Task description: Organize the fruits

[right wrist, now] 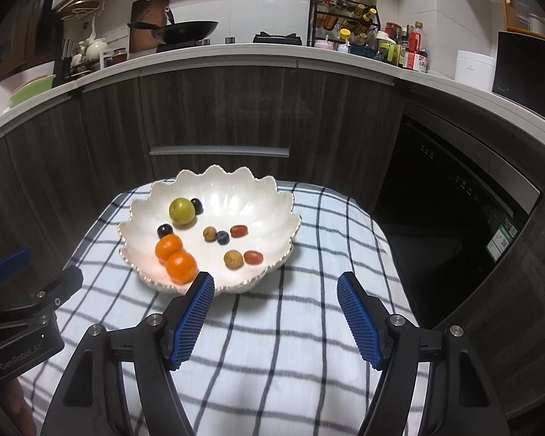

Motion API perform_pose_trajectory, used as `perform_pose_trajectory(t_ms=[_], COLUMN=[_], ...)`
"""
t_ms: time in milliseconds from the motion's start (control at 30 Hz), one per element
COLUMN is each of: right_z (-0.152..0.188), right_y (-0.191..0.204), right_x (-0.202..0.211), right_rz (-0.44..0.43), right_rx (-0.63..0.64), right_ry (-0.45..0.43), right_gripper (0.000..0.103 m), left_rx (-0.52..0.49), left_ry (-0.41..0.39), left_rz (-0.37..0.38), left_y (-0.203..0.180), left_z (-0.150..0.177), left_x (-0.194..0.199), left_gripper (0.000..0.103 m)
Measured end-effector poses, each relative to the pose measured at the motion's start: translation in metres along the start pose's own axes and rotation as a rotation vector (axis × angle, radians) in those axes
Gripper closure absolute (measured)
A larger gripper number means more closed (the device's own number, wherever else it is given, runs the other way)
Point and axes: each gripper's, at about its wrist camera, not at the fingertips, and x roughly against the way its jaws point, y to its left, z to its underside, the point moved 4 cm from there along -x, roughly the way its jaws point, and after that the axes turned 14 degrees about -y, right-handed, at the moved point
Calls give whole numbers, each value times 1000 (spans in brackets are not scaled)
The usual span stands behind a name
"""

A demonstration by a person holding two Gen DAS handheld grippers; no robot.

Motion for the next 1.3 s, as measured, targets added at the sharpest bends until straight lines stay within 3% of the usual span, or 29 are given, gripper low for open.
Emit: perform_pose_trajectory(t_ms=[600,1300], right_z=[33,59], right_y=[4,-8], right_x=[63,90], right_rz=[-10,19], right_rx=[20,-15], right_ry=[-31,-51], right_gripper=[32,32], left_rx=[-10,4], left_ry=[-31,-37], left_rz=[-16,-25], left_y=[1,4], left_z=[32,63], left_x=[50,78], left_gripper=[16,16])
